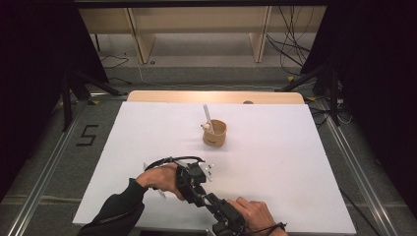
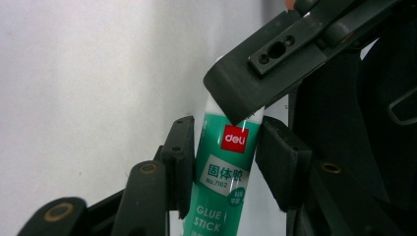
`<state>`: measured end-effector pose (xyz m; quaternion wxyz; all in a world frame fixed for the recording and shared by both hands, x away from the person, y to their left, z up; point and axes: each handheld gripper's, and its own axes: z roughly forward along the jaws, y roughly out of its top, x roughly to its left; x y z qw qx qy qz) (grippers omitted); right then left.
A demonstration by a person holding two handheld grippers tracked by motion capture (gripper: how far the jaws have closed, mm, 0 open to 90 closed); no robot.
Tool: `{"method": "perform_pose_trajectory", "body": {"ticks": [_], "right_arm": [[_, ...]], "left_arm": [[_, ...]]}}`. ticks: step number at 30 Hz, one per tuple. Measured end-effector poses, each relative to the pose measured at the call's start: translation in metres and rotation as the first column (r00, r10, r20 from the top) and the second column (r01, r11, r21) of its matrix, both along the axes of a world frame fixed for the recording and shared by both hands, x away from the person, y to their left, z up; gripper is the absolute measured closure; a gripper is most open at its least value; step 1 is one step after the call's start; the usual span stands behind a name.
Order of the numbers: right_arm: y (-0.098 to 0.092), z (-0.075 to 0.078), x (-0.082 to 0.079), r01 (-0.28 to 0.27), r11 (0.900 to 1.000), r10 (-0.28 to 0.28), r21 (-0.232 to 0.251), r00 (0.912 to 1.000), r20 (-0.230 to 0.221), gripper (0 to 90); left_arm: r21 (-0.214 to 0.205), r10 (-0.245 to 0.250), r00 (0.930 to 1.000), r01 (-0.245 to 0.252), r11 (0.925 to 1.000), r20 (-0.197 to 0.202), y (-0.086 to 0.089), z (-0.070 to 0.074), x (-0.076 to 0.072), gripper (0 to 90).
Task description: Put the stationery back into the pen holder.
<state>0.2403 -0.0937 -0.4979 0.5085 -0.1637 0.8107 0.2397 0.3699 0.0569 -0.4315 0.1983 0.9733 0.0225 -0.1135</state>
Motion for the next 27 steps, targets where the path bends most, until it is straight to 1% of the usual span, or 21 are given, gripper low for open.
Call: {"method": "perform_pose_trajectory", "body": {"ticks": [6, 8, 12, 14, 15, 16, 18, 19, 20, 21, 22, 23, 24, 25, 27], "right_arm": [[0.0, 0.0, 0.0, -0.014, 0.9999, 0.014, -0.002, 0.9998, 0.012, 65.6], [0.0, -0.001, -0.001, -0.008, 1.0, 0.008, 0.003, 1.0, 0.001, 65.6], [-0.001, 0.0, -0.001, -0.027, 0.9996, 0.027, 0.008, 0.9996, 0.004, 65.4], [-0.001, 0.001, -0.001, -0.025, 0.9997, 0.025, 0.008, 0.9997, -0.006, 64.9], [-0.001, 0.001, -0.001, -0.023, 0.9997, 0.023, 0.007, 0.9997, -0.002, 64.1], [-0.001, 0.002, -0.001, -0.024, 0.9997, 0.024, 0.004, 0.9997, 0.001, 61.4], [-0.003, 0.003, 0.0, -0.011, 0.9998, 0.011, 0.017, 0.9999, 0.002, 56.0], [-0.004, 0.004, 0.001, -0.002, 0.9997, 0.002, 0.023, 1.0, -0.002, 54.0], [-0.005, 0.005, 0.001, 0.005, 0.9992, -0.005, 0.039, 1.0, -0.008, 51.8], [-0.006, 0.006, 0.001, 0.007, 0.9993, -0.007, 0.036, 0.9999, -0.008, 50.6], [-0.007, 0.007, 0.001, 0.016, 0.9984, -0.015, 0.054, 0.9998, -0.014, 50.4], [-0.009, 0.009, 0.001, 0.013, 0.9979, -0.012, 0.064, 0.9998, -0.013, 50.3], [-0.01, 0.009, 0.001, 0.022, 0.9964, -0.02, 0.081, 0.9996, -0.018, 50.2], [-0.011, 0.01, 0.001, 0.025, 0.9962, -0.023, 0.083, 0.9995, -0.02, 49.8], [-0.013, 0.012, 0.001, 0.043, 0.994, -0.038, 0.1, 0.9983, -0.045, 48.4]], "left_arm": [[0.007, -0.021, 0.9994, 0.021, 0.9998, -0.028, 0.0, 0.0, 0.001, 62.6], [0.012, -0.032, 0.9989, 0.032, 0.9994, -0.034, 0.0, 0.0, 0.001, 64.3], [0.0, -0.015, 0.9978, 0.015, 0.9999, -0.064, 0.002, 0.001, 0.002, 64.9], [-0.004, -0.003, 0.9973, 0.003, 1.0, -0.074, 0.003, 0.0, 0.001, 65.0], [0.0, 0.001, 0.9973, -0.001, 1.0, -0.073, 0.003, 0.001, 0.002, 65.0], [0.004, 0.002, 0.9976, -0.002, 1.0, -0.069, 0.003, 0.0, 0.002, 65.1], [0.005, 0.009, 0.9976, -0.008, 1.0, -0.068, 0.005, 0.001, 0.002, 65.1], [-0.002, 0.021, 0.9975, -0.021, 0.9998, -0.067, 0.006, 0.001, 0.002, 65.1], [-0.009, 0.031, 0.9973, -0.031, 0.9995, -0.067, 0.008, 0.001, 0.003, 65.2], [-0.014, 0.042, 0.9968, -0.043, 0.999, -0.068, 0.01, 0.001, 0.003, 65.2], [-0.025, 0.055, 0.9962, -0.057, 0.9981, -0.068, 0.012, 0.001, 0.004, 65.2], [-0.032, 0.065, 0.9957, -0.068, 0.9972, -0.066, 0.014, 0.001, 0.005, 65.2], [-0.044, 0.08, 0.9948, -0.083, 0.9956, -0.063, 0.016, 0.001, 0.006, 65.1], [-0.054, 0.091, 0.994, -0.094, 0.9941, -0.06, 0.018, 0.002, 0.007, 65.2], [-0.078, 0.127, 0.99, -0.131, 0.9883, -0.062, 0.022, 0.002, 0.008, 65.1]]}}
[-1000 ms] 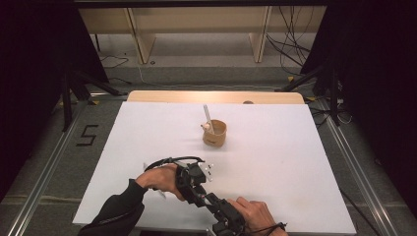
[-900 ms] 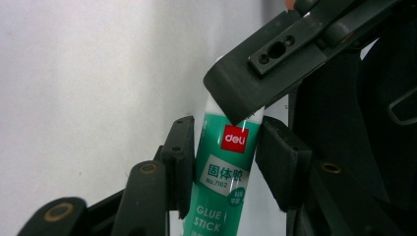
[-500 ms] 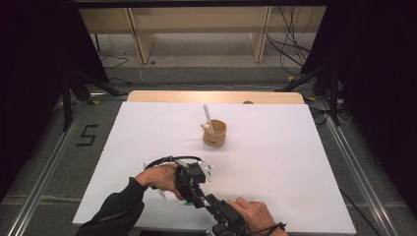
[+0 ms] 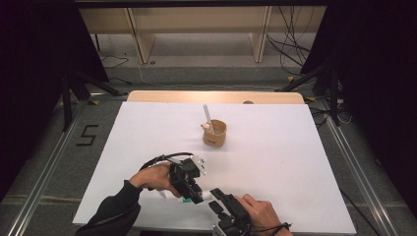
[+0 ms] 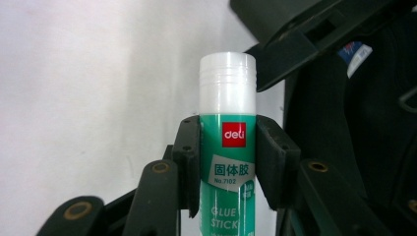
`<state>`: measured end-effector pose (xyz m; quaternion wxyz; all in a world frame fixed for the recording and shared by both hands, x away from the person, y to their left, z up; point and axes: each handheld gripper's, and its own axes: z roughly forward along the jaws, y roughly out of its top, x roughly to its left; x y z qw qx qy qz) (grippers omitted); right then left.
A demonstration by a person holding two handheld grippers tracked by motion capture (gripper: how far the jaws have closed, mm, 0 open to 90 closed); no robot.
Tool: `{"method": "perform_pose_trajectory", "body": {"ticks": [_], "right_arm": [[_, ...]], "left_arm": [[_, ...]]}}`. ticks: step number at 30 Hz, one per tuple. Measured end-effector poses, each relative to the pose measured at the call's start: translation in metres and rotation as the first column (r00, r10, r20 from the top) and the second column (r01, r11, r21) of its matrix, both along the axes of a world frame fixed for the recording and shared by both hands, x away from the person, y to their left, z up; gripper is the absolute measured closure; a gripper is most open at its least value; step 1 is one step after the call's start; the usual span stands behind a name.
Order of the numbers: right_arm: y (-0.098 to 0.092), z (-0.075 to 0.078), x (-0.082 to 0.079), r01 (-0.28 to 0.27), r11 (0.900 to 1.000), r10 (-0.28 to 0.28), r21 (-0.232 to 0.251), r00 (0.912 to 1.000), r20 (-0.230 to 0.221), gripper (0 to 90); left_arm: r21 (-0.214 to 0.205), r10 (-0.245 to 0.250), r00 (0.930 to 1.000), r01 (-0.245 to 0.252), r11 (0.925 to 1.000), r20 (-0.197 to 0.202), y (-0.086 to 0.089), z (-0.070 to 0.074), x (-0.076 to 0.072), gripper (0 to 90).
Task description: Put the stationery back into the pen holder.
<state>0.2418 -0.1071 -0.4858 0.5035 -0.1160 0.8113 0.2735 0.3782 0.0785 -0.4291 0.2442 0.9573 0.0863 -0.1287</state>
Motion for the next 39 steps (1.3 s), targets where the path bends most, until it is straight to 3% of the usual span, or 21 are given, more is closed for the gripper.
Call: {"method": "perform_pose_trajectory", "body": {"ticks": [4, 7, 10, 12, 13, 15, 17, 22, 24, 25, 28, 29, 31, 32, 35, 37, 39], "right_arm": [[-0.006, 0.005, 0.004, 0.033, 0.9975, -0.03, 0.062, 0.9979, -0.057, 46.5], [-0.011, 0.011, 0.008, 0.063, 0.9902, -0.049, 0.124, 0.9926, -0.111, 44.8], [-0.015, 0.014, 0.01, 0.1, 0.9782, -0.07, 0.182, 0.9834, -0.167, 44.2], [-0.018, 0.015, 0.011, 0.12, 0.9712, -0.081, 0.206, 0.9789, -0.188, 44.0], [-0.019, 0.016, 0.012, 0.128, 0.9688, -0.085, 0.212, 0.9757, -0.202, 43.7], [-0.021, 0.017, 0.014, 0.146, 0.9628, -0.093, 0.227, 0.9691, -0.228, 41.1], [-0.022, 0.019, 0.015, 0.169, 0.9543, -0.105, 0.246, 0.9621, -0.251, 38.8], [-0.026, 0.024, 0.019, 0.23, 0.9159, -0.106, 0.329, 0.9288, -0.355, 35.7], [-0.029, 0.025, 0.021, 0.249, 0.9016, -0.102, 0.354, 0.9171, -0.385, 35.7], [-0.03, 0.025, 0.021, 0.256, 0.8949, -0.098, 0.365, 0.9112, -0.4, 35.7], [-0.033, 0.026, 0.022, 0.27, 0.8851, -0.093, 0.379, 0.9009, -0.424, 35.6], [-0.033, 0.026, 0.022, 0.274, 0.8842, -0.095, 0.379, 0.8988, -0.428, 35.6], [-0.033, 0.025, 0.021, 0.276, 0.8845, -0.099, 0.376, 0.8994, -0.426, 35.5], [-0.034, 0.025, 0.02, 0.278, 0.8836, -0.099, 0.376, 0.8971, -0.43, 35.4], [-0.035, 0.025, 0.019, 0.284, 0.879, -0.098, 0.383, 0.8937, -0.438, 34.2], [-0.036, 0.026, 0.019, 0.291, 0.873, -0.093, 0.391, 0.8873, -0.452, 33.0], [-0.038, 0.026, 0.02, 0.303, 0.8606, -0.084, 0.409, 0.8773, -0.473, 32.0]], "left_arm": [[-0.064, 0.088, 0.996, -0.086, 0.9942, 0.016, 0.007, 0.002, 0.005, 65.1], [-0.124, 0.176, 0.9835, -0.17, 0.9776, 0.04, 0.012, 0.003, 0.009, 65.1], [-0.178, 0.252, 0.965, -0.237, 0.9551, 0.07, 0.015, 0.005, 0.013, 65.0], [-0.224, 0.305, 0.9485, -0.28, 0.9337, 0.086, 0.017, 0.007, 0.016, 65.0], [-0.253, 0.338, 0.9368, -0.306, 0.9176, 0.091, 0.017, 0.008, 0.016, 65.0], [-0.292, 0.386, 0.9164, -0.342, 0.8933, 0.107, 0.018, 0.009, 0.019, 65.0], [-0.328, 0.434, 0.8913, -0.375, 0.867, 0.13, 0.018, 0.01, 0.02, 65.0], [-0.416, 0.543, 0.8252, -0.443, 0.7941, 0.157, 0.015, 0.013, 0.025, 64.9], [-0.436, 0.566, 0.8058, -0.452, 0.7781, 0.175, 0.012, 0.015, 0.026, 64.9], [-0.45, 0.584, 0.79, -0.46, 0.7653, 0.185, 0.01, 0.015, 0.027, 64.9], [-0.48, 0.606, 0.7724, -0.466, 0.7432, 0.189, 0.005, 0.018, 0.03, 64.9], [-0.493, 0.617, 0.7627, -0.467, 0.734, 0.195, 0.004, 0.018, 0.031, 64.9], [-0.511, 0.626, 0.7531, -0.465, 0.7233, 0.202, 0.0, 0.02, 0.033, 64.9], [-0.523, 0.634, 0.7468, -0.465, 0.7144, 0.201, -0.001, 0.021, 0.034, 64.9], [-0.545, 0.648, 0.7381, -0.469, 0.6945, 0.189, -0.006, 0.022, 0.037, 64.9], [-0.558, 0.655, 0.7312, -0.468, 0.6853, 0.191, -0.008, 0.023, 0.039, 64.9], [-0.578, 0.668, 0.7242, -0.475, 0.6639, 0.172, -0.011, 0.023, 0.042, 64.9]]}}
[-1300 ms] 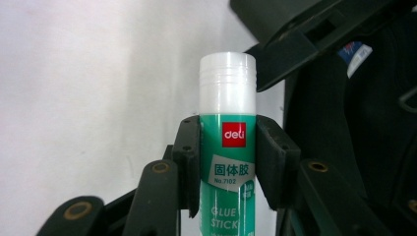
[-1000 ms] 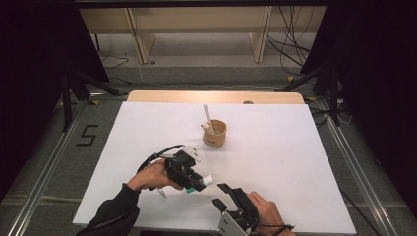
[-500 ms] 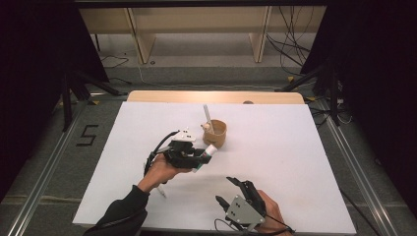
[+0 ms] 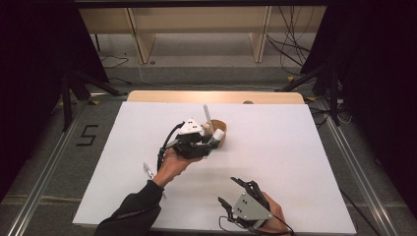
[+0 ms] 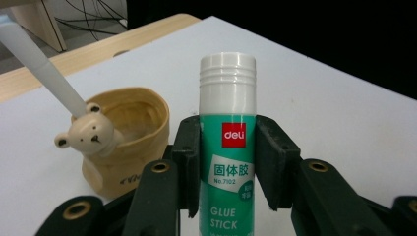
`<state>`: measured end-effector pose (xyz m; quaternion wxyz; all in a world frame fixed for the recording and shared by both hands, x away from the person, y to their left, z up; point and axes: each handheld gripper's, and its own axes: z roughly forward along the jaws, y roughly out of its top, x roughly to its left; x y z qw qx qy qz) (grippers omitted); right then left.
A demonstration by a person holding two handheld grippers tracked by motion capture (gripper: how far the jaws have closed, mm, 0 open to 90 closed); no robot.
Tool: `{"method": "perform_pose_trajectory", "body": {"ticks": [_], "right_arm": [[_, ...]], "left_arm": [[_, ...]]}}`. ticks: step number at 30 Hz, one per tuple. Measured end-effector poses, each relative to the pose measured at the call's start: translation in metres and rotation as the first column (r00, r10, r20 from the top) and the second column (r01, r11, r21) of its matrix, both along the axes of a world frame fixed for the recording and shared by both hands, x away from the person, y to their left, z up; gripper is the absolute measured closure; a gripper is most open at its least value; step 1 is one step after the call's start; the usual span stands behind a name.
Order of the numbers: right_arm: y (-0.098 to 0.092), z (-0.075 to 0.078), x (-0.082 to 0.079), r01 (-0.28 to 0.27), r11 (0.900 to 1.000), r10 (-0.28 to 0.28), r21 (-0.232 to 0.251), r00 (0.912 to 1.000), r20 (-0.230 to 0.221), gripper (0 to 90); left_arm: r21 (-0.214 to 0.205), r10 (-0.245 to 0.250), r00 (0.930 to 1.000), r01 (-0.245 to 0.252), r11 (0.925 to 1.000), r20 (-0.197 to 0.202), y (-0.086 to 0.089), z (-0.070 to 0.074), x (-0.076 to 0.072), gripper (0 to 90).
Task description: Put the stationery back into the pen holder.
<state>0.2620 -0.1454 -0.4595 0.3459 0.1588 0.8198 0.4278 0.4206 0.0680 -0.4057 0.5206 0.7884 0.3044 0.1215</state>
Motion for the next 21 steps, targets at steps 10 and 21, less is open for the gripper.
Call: {"method": "perform_pose_trajectory", "body": {"ticks": [10, 21], "right_arm": [[-0.012, 0.002, 0.004, 0.04, 0.9909, -0.025, 0.128, 0.9928, -0.117, 29.8], [-0.013, 0.0, 0.004, 0.038, 0.9912, -0.022, 0.127, 0.9915, -0.128, 29.9]], "left_arm": [[-0.072, 0.073, 0.9969, -0.071, 0.9949, 0.028, -0.004, -0.003, 0.02, 64.9], [-0.126, 0.128, 0.9912, -0.124, 0.9843, 0.031, -0.012, -0.003, 0.04, 65.0]]}}
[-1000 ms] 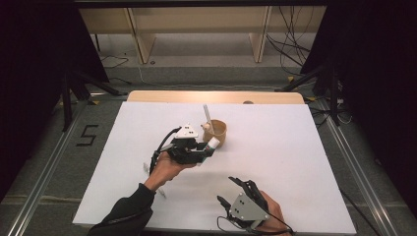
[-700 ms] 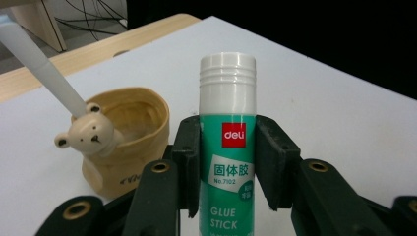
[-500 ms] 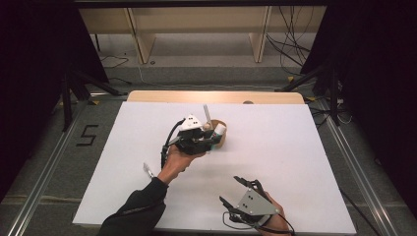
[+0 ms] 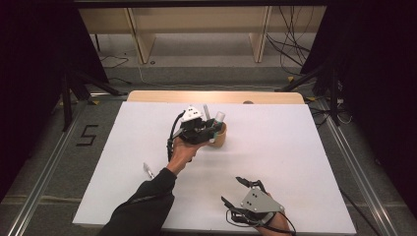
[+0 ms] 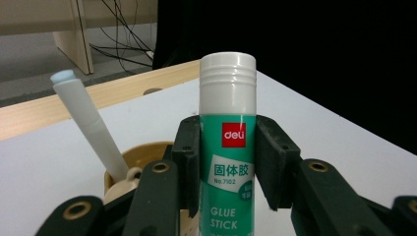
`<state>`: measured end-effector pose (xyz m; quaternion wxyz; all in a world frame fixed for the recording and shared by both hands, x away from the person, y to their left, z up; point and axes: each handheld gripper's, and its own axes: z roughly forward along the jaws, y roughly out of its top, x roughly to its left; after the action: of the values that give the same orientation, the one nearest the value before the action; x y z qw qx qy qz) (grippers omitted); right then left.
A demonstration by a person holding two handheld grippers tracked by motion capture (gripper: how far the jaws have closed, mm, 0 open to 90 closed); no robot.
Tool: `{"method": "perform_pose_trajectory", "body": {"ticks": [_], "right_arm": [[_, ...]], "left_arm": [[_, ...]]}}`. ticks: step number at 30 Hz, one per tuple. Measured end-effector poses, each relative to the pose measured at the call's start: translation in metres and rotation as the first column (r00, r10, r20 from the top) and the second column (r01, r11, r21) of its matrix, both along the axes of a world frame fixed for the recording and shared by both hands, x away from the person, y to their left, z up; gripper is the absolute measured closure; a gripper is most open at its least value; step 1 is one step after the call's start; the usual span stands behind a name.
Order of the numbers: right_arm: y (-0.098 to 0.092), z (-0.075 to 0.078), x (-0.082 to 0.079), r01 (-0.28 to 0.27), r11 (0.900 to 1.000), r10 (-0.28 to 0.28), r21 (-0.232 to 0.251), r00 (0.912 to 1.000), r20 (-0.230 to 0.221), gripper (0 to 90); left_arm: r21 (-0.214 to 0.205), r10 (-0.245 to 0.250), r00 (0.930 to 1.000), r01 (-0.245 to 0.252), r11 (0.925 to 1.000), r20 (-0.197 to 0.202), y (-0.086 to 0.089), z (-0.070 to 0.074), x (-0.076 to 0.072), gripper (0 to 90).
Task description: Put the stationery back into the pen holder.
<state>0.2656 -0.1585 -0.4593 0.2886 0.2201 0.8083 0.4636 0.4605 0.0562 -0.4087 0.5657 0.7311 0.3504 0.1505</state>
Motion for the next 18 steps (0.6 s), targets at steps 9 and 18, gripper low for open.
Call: {"method": "perform_pose_trajectory", "body": {"ticks": [9, 18], "right_arm": [[-0.001, 0.0, -0.001, 0.002, 1.0, -0.002, 0.003, 0.9999, 0.017, 30.9], [-0.001, 0.0, 0.0, 0.002, 1.0, -0.002, 0.004, 0.9997, 0.022, 31.0]], "left_arm": [[-0.012, 0.026, 0.9996, -0.026, 0.9996, -0.004, -0.007, -0.001, 0.016, 65.0], [-0.027, 0.037, 0.9992, -0.038, 0.9989, -0.014, -0.012, -0.005, 0.028, 65.0]]}}
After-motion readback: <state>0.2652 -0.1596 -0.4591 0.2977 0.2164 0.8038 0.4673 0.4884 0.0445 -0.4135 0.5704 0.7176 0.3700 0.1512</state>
